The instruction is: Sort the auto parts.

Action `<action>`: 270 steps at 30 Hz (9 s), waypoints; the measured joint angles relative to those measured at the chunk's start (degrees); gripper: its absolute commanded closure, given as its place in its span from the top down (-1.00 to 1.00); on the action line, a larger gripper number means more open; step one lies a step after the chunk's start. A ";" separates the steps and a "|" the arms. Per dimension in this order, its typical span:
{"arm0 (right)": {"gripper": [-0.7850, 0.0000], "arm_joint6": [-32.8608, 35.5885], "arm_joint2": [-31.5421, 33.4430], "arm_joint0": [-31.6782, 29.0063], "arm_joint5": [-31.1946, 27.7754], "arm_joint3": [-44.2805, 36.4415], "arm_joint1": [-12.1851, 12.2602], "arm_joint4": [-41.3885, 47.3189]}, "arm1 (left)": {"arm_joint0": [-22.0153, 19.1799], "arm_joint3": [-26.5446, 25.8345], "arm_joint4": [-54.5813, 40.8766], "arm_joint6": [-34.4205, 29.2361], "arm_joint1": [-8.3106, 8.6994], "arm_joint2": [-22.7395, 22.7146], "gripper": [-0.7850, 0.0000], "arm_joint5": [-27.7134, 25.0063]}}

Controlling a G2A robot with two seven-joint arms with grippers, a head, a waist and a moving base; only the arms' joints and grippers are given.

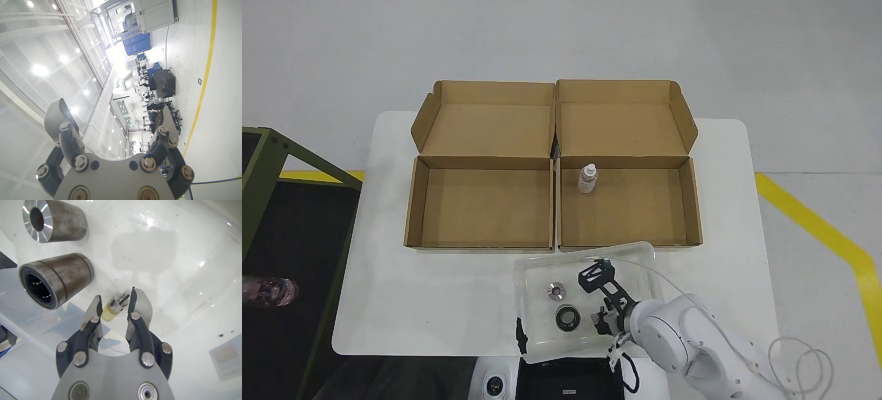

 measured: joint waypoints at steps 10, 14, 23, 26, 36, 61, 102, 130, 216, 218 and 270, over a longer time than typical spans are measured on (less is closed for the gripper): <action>-0.38 2.06 0.53 -0.45 0.74 -0.62 -0.28 -2.36 | 0.00 0.00 0.00 0.00 0.00 0.00 1.00 0.00; -0.66 2.31 0.13 0.00 0.09 0.06 -0.62 -1.97 | 0.00 0.00 0.00 0.00 0.00 0.00 1.00 0.00; -1.00 2.02 0.11 1.07 -0.37 1.18 -1.36 -0.89 | 0.00 0.00 0.00 0.00 0.00 0.00 1.00 0.00; -1.00 1.34 0.64 0.93 -0.76 0.50 -1.45 -0.37 | 0.00 0.00 0.00 0.00 0.00 0.00 1.00 0.00; -0.58 -0.82 4.58 -0.86 -3.07 -2.24 -0.98 -1.15 | 0.00 0.00 0.00 0.00 0.00 0.00 1.00 0.00; -0.24 4.50 1.12 0.21 -7.64 -0.23 -2.04 -0.88 | 0.00 0.00 0.00 0.00 0.00 0.00 1.00 0.00; -1.00 -2.98 12.75 -4.51 -8.49 -1.78 -1.98 1.69 | 0.00 0.00 0.00 0.00 0.00 0.00 1.00 0.00; -1.00 -12.33 24.54 -9.74 -23.55 1.89 -0.52 23.92 | 0.00 0.00 0.00 0.00 0.00 0.00 1.00 0.00; -1.00 -31.35 9.72 14.92 -10.83 19.25 -3.34 21.88 | 0.00 0.00 0.00 0.00 0.00 0.00 1.00 0.00; -0.91 -31.44 8.79 15.54 -10.11 19.95 -3.60 20.16 | 0.00 0.00 0.00 0.00 0.00 0.00 1.00 0.00; 1.00 -48.70 17.40 -4.70 -58.66 0.56 -0.05 -8.99 | 0.00 0.00 0.00 0.00 0.00 0.00 1.00 0.00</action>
